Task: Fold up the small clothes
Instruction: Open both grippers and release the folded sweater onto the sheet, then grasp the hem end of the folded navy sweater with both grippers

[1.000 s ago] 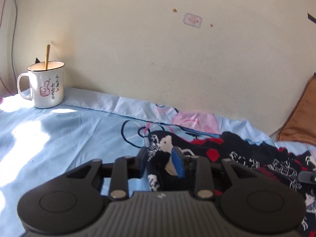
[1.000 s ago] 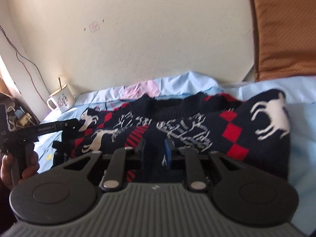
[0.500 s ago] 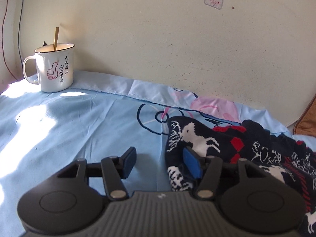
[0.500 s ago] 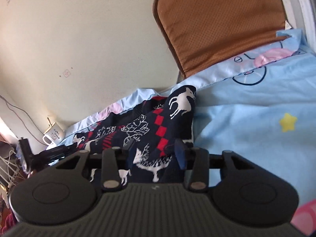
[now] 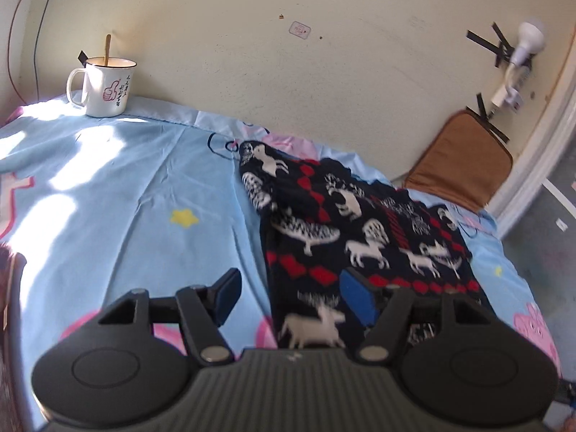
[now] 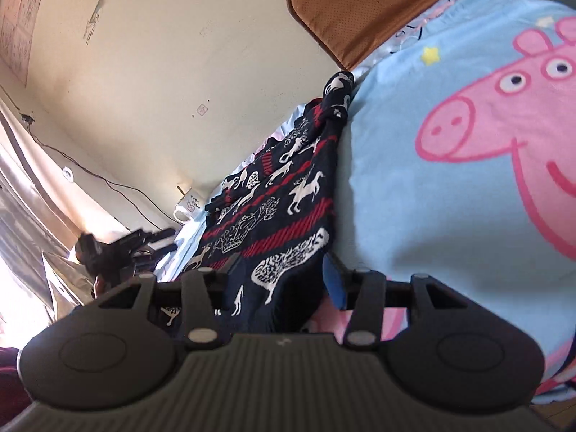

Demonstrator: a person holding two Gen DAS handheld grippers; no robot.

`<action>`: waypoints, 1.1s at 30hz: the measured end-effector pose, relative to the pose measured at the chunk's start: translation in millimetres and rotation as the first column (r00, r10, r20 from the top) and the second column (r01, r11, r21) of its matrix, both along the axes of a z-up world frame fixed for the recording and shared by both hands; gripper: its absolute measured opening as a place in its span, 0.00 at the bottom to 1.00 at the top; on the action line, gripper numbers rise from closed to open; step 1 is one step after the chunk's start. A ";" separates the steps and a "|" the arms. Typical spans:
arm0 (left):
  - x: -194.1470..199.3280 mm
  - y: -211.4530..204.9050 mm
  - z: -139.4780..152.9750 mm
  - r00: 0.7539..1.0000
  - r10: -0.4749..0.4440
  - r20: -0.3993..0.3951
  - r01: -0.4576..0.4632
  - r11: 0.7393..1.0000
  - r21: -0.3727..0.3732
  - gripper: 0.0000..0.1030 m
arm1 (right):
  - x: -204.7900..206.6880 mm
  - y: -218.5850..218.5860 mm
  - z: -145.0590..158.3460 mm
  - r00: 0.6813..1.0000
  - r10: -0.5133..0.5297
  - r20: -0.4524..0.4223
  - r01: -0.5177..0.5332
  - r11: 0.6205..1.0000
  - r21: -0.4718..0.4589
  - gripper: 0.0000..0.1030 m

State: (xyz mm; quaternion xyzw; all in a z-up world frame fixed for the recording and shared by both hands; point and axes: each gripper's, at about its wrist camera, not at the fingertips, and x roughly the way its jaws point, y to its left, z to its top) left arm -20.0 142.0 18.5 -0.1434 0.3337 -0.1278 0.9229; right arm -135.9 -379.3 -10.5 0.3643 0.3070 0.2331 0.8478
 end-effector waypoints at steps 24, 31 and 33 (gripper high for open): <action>-141.4 -12.2 -35.5 0.995 0.016 -0.095 -0.008 0.996 0.089 0.62 | 7.3 45.7 5.5 0.952 0.292 0.089 -0.286 0.955 -0.078 0.50; -146.7 -15.7 -32.4 0.994 0.007 -0.111 0.011 0.988 0.154 0.55 | -5.3 53.1 -3.5 0.957 0.279 0.077 -0.251 0.933 -0.260 0.42; -144.3 -17.0 -32.5 0.993 0.017 -0.116 0.003 0.984 0.175 0.30 | -1.3 57.3 -3.6 0.960 0.273 0.062 -0.247 0.931 -0.270 0.13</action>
